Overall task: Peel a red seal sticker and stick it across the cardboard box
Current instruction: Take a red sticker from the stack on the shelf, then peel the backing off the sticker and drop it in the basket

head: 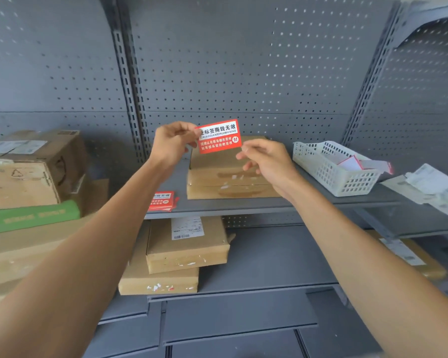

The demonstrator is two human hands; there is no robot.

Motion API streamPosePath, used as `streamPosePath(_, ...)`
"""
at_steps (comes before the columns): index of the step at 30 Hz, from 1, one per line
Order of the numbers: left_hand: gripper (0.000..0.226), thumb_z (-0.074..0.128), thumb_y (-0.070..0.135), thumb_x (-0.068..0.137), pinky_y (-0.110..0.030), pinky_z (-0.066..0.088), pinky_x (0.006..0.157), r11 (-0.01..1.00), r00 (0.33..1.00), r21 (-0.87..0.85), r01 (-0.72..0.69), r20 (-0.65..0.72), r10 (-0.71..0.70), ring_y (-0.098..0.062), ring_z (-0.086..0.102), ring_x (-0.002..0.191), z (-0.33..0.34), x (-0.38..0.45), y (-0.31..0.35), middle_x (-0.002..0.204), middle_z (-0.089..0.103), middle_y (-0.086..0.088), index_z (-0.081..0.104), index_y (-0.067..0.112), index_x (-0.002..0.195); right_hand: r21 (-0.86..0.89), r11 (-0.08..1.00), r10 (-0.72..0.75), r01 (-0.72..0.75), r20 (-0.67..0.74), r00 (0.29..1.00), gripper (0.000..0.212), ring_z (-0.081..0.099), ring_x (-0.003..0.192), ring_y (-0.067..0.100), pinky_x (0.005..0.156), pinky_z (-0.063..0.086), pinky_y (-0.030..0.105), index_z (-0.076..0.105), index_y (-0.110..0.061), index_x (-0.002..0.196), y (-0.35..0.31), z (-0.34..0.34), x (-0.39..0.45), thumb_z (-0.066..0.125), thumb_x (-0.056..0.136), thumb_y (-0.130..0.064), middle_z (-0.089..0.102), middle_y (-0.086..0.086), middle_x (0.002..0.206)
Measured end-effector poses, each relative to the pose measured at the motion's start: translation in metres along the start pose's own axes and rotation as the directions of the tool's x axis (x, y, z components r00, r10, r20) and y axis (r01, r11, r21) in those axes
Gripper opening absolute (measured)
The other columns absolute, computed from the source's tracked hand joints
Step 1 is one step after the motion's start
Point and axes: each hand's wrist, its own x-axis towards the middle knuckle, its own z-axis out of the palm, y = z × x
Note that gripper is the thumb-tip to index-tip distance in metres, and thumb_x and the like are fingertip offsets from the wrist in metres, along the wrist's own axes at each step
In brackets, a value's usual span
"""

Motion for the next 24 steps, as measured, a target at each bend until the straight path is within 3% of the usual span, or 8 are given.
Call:
streamPosePath(4,0.018,0.07,0.012,0.095,-0.021,0.044,0.063,0.999,0.999,-0.03,0.03,0.028,-0.029,-0.012,0.061,0.068,0.032,0.008,0.007,0.078,0.074,0.0,0.068,0.016,0.077,0.011,1.0,-0.007,0.007,-0.006,1.0,0.015,0.067,0.071,0.017,0.062,0.044,0.016,0.071,-0.009,0.107,0.007,-0.031,0.007,0.058,0.101,-0.015,0.079,0.003,0.098)
streamPosePath(8,0.017,0.071,0.014,0.095,-0.022,0.047,0.067,0.998,0.998,-0.021,0.056,0.019,-0.055,-0.013,0.063,0.072,0.054,0.013,0.01,0.076,0.075,0.005,0.068,0.018,0.078,-0.001,1.0,-0.012,0.012,-0.009,1.0,0.014,0.069,0.069,0.012,0.066,0.044,0.02,0.072,-0.011,0.103,0.016,-0.055,0.012,0.059,0.101,-0.016,0.079,0.0,0.094)
streamPosePath(12,0.018,0.07,0.016,0.096,-0.024,0.047,0.071,0.998,0.998,-0.024,0.059,0.017,-0.058,-0.014,0.063,0.074,0.069,0.016,0.014,0.081,0.075,0.001,0.066,0.018,0.078,0.019,1.0,-0.015,0.015,-0.01,1.0,0.014,0.068,0.068,0.01,0.06,0.046,0.017,0.072,-0.011,0.102,0.02,-0.066,0.014,0.059,0.101,-0.015,0.079,0.001,0.093)
streamPosePath(24,0.017,0.07,0.017,0.093,-0.03,0.045,0.08,0.989,0.986,-0.004,0.145,0.086,-0.144,-0.016,0.065,0.078,0.072,0.033,0.022,0.088,0.075,-0.005,0.066,0.018,0.077,0.135,0.991,-0.011,0.003,0.063,0.998,0.015,0.069,0.076,0.014,0.071,0.047,0.031,0.072,-0.003,0.102,0.01,-0.073,0.029,0.06,0.098,-0.01,0.08,0.003,0.089)
